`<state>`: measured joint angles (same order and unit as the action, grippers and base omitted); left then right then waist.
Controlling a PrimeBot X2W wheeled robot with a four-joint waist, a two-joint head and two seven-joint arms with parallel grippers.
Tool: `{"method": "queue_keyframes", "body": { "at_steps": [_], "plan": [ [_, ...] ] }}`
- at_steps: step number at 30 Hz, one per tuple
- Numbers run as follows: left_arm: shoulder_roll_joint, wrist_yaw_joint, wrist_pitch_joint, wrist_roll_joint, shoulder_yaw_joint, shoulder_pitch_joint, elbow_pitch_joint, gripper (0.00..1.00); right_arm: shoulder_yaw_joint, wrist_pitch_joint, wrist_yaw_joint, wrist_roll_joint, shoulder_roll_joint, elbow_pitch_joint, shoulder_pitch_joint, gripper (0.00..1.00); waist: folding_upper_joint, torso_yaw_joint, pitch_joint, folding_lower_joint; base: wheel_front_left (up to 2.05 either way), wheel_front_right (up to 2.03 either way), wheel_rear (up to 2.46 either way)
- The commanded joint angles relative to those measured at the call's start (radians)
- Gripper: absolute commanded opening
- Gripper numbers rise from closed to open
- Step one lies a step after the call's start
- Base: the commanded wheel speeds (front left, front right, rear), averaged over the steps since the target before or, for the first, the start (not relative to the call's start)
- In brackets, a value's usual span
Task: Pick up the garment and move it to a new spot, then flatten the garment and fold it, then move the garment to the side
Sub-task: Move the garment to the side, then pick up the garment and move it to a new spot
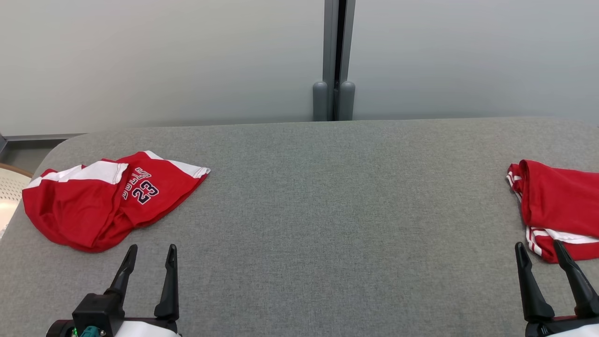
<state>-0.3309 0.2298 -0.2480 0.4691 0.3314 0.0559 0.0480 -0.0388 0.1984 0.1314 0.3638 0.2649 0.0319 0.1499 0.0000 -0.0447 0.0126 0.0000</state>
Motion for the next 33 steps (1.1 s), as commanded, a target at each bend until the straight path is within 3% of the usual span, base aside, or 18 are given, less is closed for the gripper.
{"method": "queue_keyframes", "body": {
  "at_steps": [1,10,26,33],
  "plan": [
    [0.001,0.006,-0.004,0.004,-0.002,-0.003,0.004,1.00,0.007,-0.006,-0.001,-0.008,0.002,-0.002,0.010,1.00,0.0000,-0.002,0.000,0.0000,0.00,0.00,0.00],
    [0.017,0.017,-0.010,-0.009,-0.006,-0.033,0.006,1.00,0.024,-0.021,-0.001,-0.027,0.011,-0.016,0.021,1.00,0.0000,-0.046,-0.004,0.0000,0.00,0.00,0.00],
    [0.042,-0.025,-0.017,-0.033,-0.010,-0.152,0.066,1.00,0.035,-0.073,-0.001,-0.041,0.029,-0.131,0.048,1.00,0.0000,-0.336,-0.047,0.0000,0.00,0.00,0.00],
    [0.059,-0.044,-0.018,-0.046,-0.032,-0.146,0.081,1.00,0.023,-0.085,-0.001,-0.046,0.022,-0.159,0.042,1.00,0.0000,-0.397,-0.046,0.0000,0.00,0.00,0.00]
  ]
}}
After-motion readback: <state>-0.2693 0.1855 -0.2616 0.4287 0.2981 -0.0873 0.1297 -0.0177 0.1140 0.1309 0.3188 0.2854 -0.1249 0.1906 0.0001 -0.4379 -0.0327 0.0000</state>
